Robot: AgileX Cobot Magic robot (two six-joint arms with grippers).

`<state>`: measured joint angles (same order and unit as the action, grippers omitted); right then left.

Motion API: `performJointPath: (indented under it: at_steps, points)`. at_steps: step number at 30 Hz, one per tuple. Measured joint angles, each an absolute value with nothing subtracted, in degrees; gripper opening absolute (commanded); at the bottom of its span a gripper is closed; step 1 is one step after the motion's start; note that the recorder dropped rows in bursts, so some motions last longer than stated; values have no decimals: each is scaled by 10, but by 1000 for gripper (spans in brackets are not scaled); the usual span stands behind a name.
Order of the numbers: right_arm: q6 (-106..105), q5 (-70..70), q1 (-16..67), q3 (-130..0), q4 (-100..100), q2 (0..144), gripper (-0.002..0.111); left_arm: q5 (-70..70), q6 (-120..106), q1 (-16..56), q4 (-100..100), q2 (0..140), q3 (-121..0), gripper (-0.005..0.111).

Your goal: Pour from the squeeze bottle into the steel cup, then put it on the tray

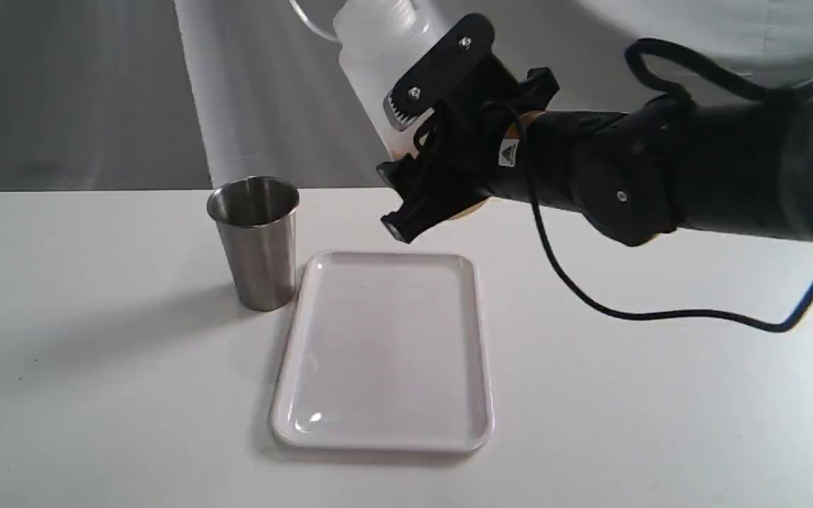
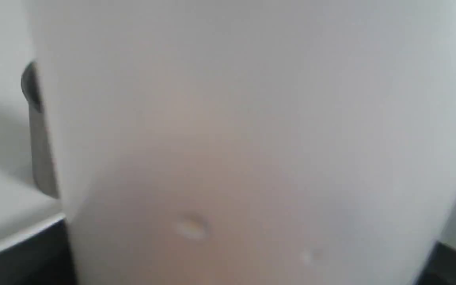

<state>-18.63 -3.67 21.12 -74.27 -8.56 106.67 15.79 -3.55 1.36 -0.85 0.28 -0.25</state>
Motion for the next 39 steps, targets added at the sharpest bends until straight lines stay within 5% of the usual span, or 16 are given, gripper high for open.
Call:
performJointPath:
  at_steps: [16,39]
  points:
    - [-335,111,211,-906,-87,1161,0,158,-35,14,-8,3,-3,8]
    - [-448,149,211,-922,-94,1183,0,158,-35,14,-8,3,-3,8]
